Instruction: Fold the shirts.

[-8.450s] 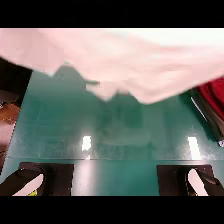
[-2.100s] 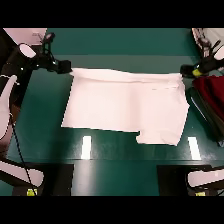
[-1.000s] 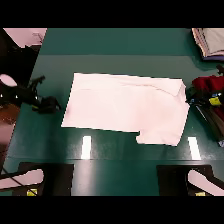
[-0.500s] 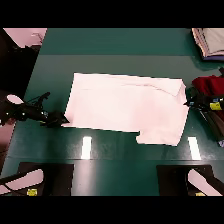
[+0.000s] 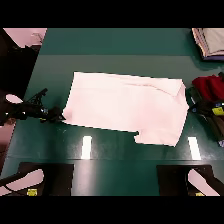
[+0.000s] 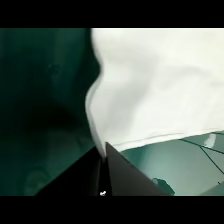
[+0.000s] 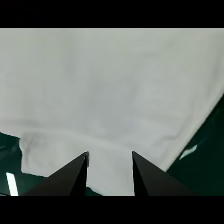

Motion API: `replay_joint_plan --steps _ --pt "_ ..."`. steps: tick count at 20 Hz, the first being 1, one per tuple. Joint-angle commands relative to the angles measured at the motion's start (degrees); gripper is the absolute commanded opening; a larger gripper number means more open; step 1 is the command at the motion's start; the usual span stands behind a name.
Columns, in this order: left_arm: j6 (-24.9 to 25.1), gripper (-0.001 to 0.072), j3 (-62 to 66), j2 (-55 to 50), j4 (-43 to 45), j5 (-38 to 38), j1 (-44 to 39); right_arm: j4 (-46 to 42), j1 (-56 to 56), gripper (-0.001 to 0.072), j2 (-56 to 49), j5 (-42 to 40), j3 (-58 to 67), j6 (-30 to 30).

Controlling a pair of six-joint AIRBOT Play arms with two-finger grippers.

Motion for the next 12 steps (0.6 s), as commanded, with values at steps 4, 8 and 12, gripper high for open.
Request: replay_joint_plan --steps 4,8,12 --pt "0.1 0.0024 2.4 4.5 -0.9 -1.0 0.1 -8.5 0.0 0.0461 0.1 4.8 -9.5 5.6" --pt "-0.1 0.0025 2.4 4.5 -0.9 -1.0 0.0 -4.3 0.0 0.0453 0.1 3.6 -21.4 4.9" --pt "-0.1 0.0025 2.4 4.5 -0.9 -1.0 0.1 -1.4 0.0 0.045 0.1 -0.7 -27.0 3.6"
